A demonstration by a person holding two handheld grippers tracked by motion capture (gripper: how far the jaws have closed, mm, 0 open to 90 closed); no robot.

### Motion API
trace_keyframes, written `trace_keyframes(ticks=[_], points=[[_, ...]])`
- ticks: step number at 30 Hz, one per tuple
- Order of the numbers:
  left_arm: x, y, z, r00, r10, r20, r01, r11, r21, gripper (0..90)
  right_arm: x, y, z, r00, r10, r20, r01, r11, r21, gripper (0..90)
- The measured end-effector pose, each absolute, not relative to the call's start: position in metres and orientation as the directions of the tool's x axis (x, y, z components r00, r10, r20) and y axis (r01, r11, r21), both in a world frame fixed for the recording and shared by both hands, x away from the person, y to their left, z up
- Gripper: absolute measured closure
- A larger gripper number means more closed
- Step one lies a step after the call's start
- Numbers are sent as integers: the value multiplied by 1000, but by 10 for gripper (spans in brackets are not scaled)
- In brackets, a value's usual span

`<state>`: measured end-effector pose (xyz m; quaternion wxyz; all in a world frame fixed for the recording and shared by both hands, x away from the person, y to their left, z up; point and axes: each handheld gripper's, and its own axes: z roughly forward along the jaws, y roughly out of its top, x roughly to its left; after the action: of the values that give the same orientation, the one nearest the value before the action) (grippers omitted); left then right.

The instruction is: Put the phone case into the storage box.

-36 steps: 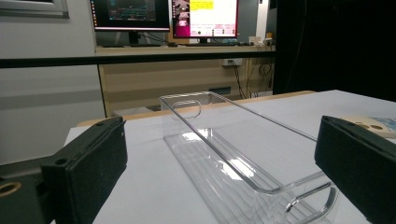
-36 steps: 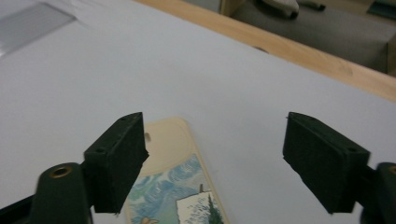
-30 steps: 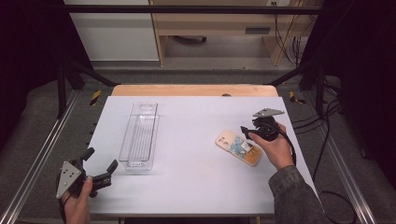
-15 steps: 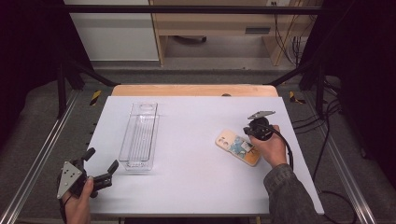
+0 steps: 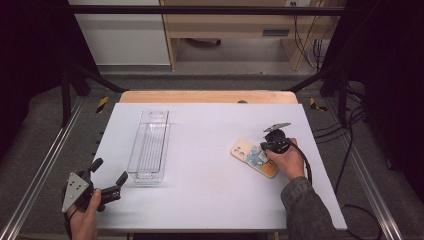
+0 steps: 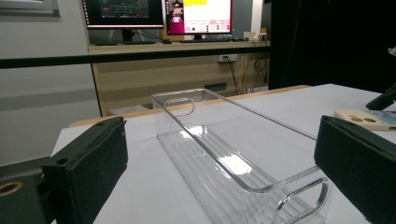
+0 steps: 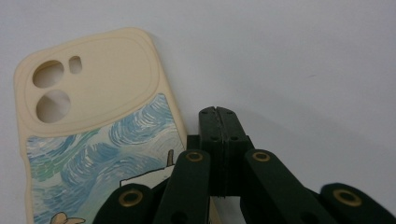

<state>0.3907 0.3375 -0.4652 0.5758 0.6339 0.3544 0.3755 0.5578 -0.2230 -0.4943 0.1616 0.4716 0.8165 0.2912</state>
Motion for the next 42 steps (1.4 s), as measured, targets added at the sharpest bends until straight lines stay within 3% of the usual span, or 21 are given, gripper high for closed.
trace_keyframes(ticks=[11, 24, 36, 42], points=[[390, 337, -465, 468, 881, 73, 16, -90, 996, 25, 548, -208, -494, -579, 814, 43, 646, 426, 633, 900], [389, 339, -464, 464, 883, 70, 15, -87, 996, 26, 511, -184, -492, -652, 754, 82, 619, 466, 633, 900], [389, 340, -464, 464, 883, 66, 16, -83, 996, 27, 483, -133, -490, -768, 637, 69, 525, 565, 637, 900], [388, 341, -463, 462, 885, 63, 11, -77, 997, 27, 479, -125, -486, -771, 636, 44, 505, 566, 652, 862]])
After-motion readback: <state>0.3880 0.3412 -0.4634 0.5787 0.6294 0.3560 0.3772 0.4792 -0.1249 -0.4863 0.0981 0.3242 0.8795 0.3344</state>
